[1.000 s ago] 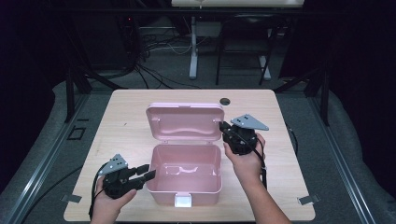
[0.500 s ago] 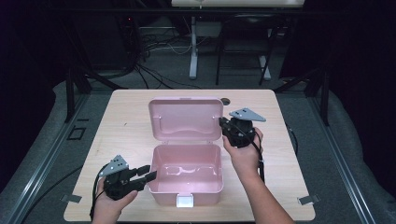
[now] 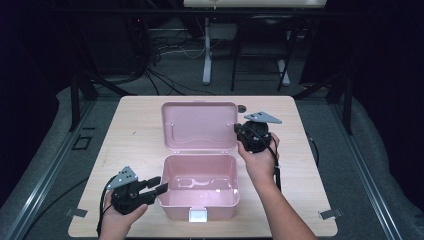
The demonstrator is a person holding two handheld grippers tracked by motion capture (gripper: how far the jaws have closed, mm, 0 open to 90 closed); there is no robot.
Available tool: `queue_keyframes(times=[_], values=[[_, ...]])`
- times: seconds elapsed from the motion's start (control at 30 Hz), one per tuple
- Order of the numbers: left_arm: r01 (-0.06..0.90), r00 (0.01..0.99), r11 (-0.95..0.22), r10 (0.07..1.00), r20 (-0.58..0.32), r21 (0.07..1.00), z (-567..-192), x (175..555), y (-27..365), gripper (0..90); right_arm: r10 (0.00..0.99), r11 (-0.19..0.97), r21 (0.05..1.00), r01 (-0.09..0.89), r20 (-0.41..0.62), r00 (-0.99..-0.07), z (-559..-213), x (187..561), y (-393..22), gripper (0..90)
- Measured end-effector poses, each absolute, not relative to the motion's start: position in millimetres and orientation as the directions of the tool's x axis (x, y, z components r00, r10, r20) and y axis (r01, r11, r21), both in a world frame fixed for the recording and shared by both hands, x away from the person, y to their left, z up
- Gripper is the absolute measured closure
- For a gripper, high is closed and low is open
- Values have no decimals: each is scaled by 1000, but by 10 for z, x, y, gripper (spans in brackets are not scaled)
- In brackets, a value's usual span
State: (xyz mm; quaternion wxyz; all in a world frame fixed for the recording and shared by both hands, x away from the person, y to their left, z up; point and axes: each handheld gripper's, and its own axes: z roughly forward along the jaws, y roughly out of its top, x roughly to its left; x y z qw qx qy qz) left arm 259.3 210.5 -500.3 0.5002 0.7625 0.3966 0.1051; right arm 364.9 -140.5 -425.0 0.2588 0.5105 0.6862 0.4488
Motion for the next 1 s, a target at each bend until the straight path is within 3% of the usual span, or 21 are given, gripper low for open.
queue_keyframes(times=[1.0], values=[[503,658,-176,713,-242,846,-5018,2602,2097,583,926,45,749,661,217,-310,-4242,4054,-1442,874]])
